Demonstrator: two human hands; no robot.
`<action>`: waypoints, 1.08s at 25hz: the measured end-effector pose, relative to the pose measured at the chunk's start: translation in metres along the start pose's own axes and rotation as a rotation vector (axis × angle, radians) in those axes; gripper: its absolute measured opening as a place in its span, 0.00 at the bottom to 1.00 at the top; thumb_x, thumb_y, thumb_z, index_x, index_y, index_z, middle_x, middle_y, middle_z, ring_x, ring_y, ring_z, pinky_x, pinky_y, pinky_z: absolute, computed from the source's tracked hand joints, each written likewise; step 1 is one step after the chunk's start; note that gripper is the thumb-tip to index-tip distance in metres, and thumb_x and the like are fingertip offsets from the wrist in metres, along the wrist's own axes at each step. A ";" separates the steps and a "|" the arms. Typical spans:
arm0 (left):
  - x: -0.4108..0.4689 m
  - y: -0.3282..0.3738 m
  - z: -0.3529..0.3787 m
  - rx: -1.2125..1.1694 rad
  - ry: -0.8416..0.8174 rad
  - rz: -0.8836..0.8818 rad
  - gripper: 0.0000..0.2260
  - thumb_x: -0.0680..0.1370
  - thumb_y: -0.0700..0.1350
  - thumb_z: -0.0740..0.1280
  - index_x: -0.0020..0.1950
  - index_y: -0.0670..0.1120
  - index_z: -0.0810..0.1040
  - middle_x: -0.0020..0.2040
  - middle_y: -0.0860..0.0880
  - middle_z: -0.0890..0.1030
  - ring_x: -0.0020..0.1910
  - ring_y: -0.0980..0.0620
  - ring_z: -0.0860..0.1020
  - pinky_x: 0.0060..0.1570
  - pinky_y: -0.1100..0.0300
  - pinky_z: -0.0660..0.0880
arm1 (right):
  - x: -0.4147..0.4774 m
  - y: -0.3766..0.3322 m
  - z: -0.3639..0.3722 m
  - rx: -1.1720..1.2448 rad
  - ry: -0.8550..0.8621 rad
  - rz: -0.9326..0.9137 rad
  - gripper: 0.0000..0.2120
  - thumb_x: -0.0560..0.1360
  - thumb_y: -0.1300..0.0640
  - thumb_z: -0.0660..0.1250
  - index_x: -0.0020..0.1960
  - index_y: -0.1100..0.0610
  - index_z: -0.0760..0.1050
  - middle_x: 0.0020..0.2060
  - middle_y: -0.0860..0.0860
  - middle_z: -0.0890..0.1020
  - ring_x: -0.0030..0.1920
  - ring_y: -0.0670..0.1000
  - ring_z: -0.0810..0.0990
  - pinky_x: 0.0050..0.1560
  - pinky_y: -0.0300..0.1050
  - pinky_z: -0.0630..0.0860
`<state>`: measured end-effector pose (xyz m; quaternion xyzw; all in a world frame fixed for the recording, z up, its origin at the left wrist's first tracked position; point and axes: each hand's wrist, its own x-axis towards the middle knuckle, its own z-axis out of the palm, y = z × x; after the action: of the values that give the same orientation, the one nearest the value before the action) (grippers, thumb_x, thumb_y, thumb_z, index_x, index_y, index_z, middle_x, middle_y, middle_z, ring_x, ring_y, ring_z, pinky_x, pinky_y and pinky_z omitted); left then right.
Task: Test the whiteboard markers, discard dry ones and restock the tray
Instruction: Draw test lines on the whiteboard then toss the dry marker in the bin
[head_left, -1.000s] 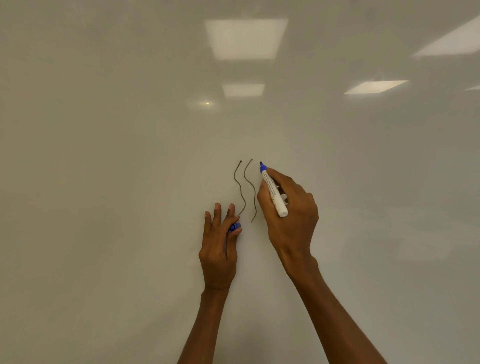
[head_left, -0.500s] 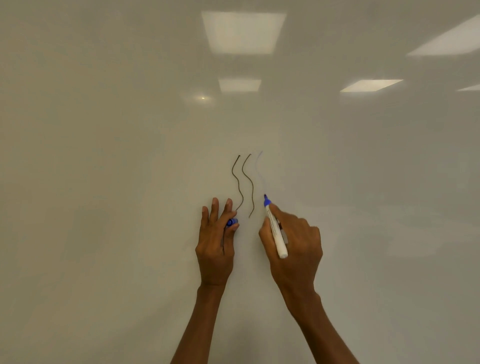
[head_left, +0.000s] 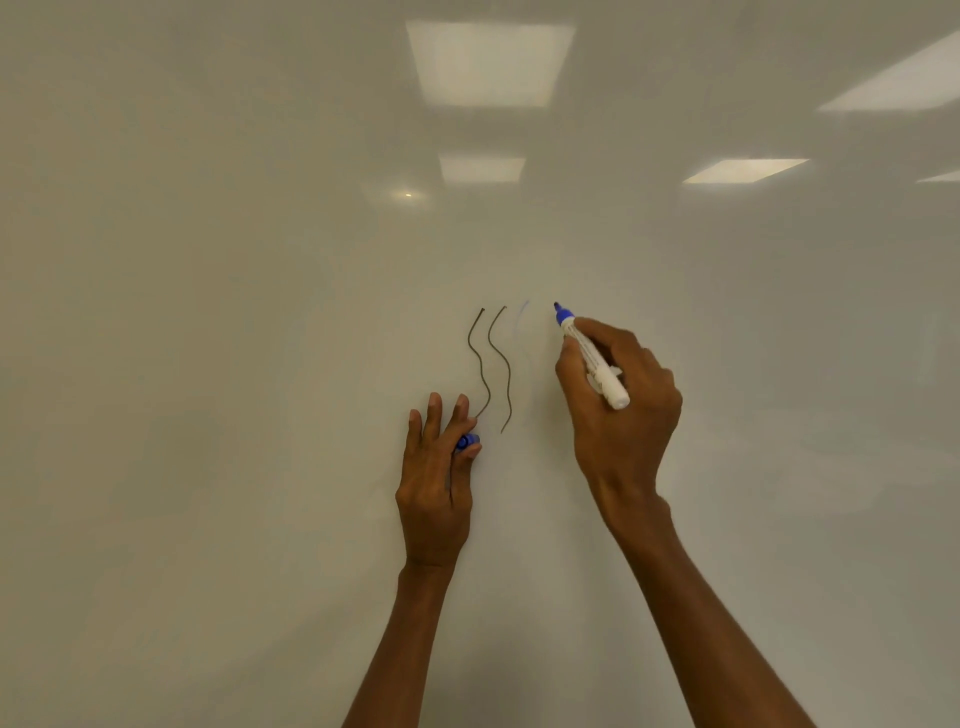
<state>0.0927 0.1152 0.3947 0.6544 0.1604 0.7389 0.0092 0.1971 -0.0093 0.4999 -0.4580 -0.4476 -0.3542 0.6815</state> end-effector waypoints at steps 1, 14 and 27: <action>0.000 -0.001 0.000 0.001 -0.003 -0.001 0.22 0.84 0.53 0.57 0.71 0.39 0.70 0.73 0.46 0.69 0.79 0.55 0.58 0.72 0.51 0.66 | 0.006 0.001 0.003 -0.006 0.010 0.002 0.16 0.76 0.46 0.66 0.57 0.56 0.82 0.41 0.50 0.84 0.36 0.46 0.77 0.40 0.46 0.74; 0.001 0.000 0.000 -0.005 -0.002 -0.013 0.22 0.84 0.54 0.56 0.72 0.40 0.70 0.73 0.44 0.70 0.79 0.57 0.57 0.71 0.49 0.67 | -0.087 0.023 -0.018 -0.175 -0.088 -0.060 0.15 0.74 0.50 0.69 0.55 0.59 0.83 0.39 0.50 0.84 0.33 0.49 0.79 0.35 0.44 0.73; 0.000 0.003 -0.001 -0.020 0.009 -0.014 0.22 0.84 0.53 0.57 0.67 0.37 0.77 0.71 0.42 0.73 0.78 0.55 0.59 0.74 0.55 0.64 | -0.022 0.001 -0.024 0.343 -0.009 0.367 0.11 0.77 0.60 0.71 0.59 0.56 0.79 0.46 0.47 0.83 0.45 0.45 0.82 0.43 0.35 0.78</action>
<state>0.0922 0.1125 0.3951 0.6499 0.1574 0.7433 0.0203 0.1970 -0.0303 0.4743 -0.4109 -0.4136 -0.1415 0.8000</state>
